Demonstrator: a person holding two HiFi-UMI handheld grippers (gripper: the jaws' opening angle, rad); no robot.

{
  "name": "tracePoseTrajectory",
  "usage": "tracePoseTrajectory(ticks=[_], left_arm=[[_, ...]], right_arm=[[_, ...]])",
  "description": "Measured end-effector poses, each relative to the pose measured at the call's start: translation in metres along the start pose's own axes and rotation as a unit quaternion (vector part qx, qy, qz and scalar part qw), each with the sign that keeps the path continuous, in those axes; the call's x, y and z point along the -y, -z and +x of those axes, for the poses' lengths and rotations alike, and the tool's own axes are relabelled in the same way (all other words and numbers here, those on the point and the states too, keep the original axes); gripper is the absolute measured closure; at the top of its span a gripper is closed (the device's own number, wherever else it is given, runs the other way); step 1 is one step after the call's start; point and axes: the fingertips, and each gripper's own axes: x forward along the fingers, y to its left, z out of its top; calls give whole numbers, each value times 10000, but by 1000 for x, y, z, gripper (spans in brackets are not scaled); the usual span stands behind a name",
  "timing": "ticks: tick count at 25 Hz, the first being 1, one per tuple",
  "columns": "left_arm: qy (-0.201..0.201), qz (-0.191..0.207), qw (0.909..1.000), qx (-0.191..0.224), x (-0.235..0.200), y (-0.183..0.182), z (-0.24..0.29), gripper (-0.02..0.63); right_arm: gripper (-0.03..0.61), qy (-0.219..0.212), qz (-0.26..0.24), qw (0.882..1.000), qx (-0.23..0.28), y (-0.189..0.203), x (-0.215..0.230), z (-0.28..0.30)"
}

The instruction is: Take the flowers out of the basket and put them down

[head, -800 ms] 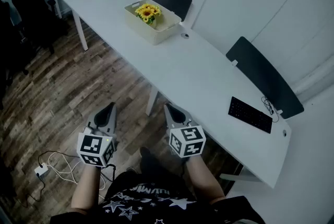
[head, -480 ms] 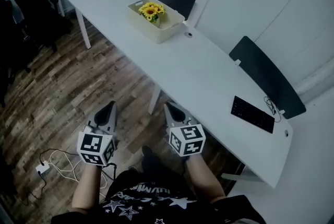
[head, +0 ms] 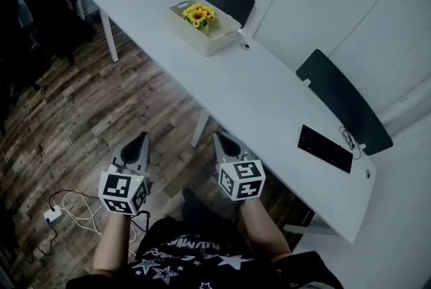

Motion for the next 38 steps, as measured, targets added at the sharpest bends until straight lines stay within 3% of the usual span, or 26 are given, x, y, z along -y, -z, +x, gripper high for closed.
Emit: tracePoseTrajectory(ticks=[4, 13, 21, 29, 38], left_arm=[[-28, -3, 10000, 92, -3, 1, -14, 604], [-90, -70, 9999, 89, -21, 17, -42, 604], [-212, -161, 9996, 17, -48, 19, -28, 604], [-394, -177, 9991, 53, -93, 1, 17, 604], [-347, -208, 9992, -62, -132, -23, 105, 604]], right_arm=[[577, -185, 71, 9997, 150, 0, -11, -3], [577, -162, -169, 9997, 115, 17, -27, 0], [575, -258, -177, 9992, 237, 4, -29, 52], [575, -459, -262, 9981, 330, -30, -23, 130], [575, -320, -230, 9986, 349, -69, 39, 215]])
